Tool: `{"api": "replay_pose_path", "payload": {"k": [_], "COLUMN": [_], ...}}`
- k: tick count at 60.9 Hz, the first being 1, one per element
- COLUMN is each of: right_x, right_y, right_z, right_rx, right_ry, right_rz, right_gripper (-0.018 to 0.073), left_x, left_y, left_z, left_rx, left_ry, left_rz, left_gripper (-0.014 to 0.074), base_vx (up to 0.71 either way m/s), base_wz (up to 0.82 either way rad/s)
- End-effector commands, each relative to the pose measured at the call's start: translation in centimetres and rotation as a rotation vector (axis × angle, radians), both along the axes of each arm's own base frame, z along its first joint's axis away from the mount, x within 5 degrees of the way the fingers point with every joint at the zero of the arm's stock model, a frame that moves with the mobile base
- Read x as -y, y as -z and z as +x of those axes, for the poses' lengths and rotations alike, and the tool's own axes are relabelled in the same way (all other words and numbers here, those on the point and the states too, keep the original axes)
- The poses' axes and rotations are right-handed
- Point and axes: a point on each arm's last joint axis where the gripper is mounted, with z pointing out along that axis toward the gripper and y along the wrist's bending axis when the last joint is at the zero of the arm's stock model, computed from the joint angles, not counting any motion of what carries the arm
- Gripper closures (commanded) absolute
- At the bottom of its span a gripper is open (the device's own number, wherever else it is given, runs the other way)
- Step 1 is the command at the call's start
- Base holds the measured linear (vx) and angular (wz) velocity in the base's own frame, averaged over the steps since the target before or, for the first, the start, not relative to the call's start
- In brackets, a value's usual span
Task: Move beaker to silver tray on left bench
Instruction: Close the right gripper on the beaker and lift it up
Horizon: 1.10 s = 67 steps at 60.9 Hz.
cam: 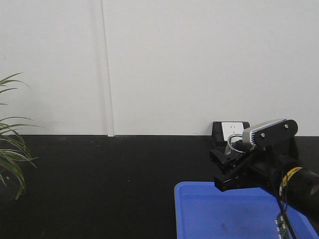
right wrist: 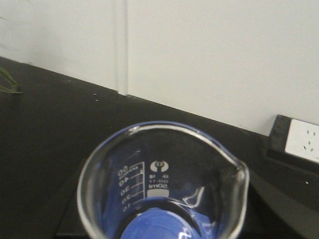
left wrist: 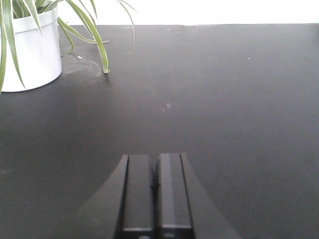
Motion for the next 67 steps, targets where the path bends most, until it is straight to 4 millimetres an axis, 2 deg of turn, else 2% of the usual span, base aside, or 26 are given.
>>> {"api": "replay_pose_path", "payload": {"k": [1,13,21,36,50,67], "right_x": [-1.2,-3.4,-4.5,-5.4,-5.9,-6.0], "right_y": [-4.6,-9.1,-11.0,-11.4,-12.8,-12.9], "right_z": [-1.4,-3.1,-4.0,-4.7,-5.2,-5.2], "right_rx": [0.098,0.079,0.039,0.046,0.159,0.163], "right_ry": [-0.028,-0.032,-0.022,-0.057,-0.134,-0.136], "right_rz": [0.054,0.089,0.061,0.065,0.131,0.133], "right_gripper": [0.0573,0.0573,0.0573,0.0573,0.0573,0.0573], "left_x": [0.0,0.0,0.0,0.0,0.0,0.0], "left_y": [-0.2,-0.2,-0.2,-0.2,-0.2,-0.2], "left_z": [0.2,0.2,0.2,0.2,0.2,0.2], "left_rx": [0.073,0.073,0.073,0.073,0.073,0.073], "left_ry": [0.001,0.001,0.001,0.001,0.001,0.001], "left_rz": [-0.004,-0.004,-0.004,-0.004,-0.004,-0.004], "left_gripper": [0.0595,0.0595,0.0595,0.0595,0.0595,0.0595], "base_vx": [0.0,0.0,0.0,0.0,0.0,0.0], "base_wz": [0.0,0.0,0.0,0.0,0.0,0.0]}}
